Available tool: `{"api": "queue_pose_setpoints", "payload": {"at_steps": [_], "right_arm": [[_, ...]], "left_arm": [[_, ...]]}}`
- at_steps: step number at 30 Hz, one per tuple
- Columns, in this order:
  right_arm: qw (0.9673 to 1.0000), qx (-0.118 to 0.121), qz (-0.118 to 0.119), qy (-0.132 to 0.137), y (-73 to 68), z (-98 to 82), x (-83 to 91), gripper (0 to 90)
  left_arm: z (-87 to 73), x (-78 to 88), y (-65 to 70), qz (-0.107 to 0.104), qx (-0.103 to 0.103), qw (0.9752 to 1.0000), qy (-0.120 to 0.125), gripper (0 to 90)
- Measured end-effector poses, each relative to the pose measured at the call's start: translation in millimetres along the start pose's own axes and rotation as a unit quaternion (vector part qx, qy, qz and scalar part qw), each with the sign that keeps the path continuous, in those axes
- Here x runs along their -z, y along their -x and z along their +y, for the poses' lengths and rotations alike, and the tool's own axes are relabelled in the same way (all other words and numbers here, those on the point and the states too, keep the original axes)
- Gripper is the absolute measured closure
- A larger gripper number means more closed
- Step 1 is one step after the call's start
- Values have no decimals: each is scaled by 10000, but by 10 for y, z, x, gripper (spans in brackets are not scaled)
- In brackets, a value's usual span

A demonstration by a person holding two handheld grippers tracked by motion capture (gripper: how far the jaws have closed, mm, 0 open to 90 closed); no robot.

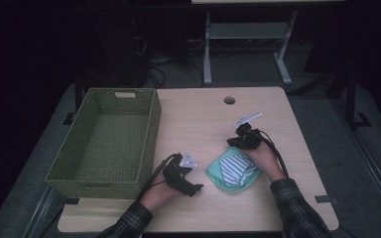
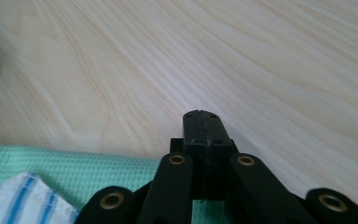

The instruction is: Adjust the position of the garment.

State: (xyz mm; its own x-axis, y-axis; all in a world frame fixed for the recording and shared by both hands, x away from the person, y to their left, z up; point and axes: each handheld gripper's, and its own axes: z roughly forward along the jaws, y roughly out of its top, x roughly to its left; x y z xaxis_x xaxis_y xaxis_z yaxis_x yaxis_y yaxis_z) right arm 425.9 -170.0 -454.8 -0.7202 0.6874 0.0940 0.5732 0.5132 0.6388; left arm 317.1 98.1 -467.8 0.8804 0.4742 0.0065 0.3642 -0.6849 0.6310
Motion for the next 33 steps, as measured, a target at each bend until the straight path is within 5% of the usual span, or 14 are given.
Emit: {"api": "queue_pose_setpoints", "payload": {"at_steps": [10,33], "right_arm": [[9999,-63,-83,-122,83,-56,-20,900],[9996,-215,-143,-128,229,-306,246,900]], "left_arm": [[-119,-38,-20,-87,-19,9981,613,124],[-120,-38,-23,-71,-7,9980,621,126]]}}
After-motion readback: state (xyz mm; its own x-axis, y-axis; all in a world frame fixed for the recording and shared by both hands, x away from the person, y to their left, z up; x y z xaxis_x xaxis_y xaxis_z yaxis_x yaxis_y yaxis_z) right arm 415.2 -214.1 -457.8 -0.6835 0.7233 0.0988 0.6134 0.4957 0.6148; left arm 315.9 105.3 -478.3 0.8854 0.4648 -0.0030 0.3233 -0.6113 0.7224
